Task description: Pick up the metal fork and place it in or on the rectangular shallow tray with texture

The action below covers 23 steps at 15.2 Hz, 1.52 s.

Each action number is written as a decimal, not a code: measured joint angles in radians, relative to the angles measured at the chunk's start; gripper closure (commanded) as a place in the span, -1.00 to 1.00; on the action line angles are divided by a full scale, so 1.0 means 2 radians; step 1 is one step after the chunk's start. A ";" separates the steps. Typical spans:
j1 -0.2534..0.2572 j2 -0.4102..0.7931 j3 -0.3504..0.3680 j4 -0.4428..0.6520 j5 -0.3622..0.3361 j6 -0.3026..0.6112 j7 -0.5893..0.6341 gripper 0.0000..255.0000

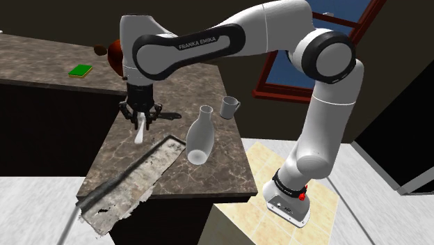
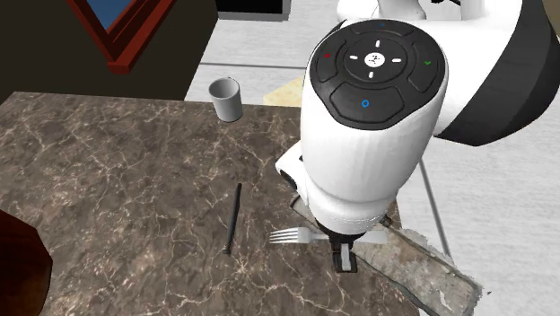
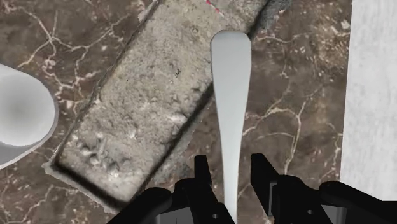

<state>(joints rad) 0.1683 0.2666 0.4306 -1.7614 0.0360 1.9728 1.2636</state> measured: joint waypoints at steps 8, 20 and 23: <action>0.038 -0.067 0.037 -0.098 0.028 0.045 0.065 1.00; 0.051 -0.034 0.040 -0.133 0.012 0.111 0.083 1.00; 0.051 -0.032 0.040 -0.133 0.012 0.114 0.083 1.00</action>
<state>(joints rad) 0.2707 0.2021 0.5102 -2.0281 0.0594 2.1999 1.4296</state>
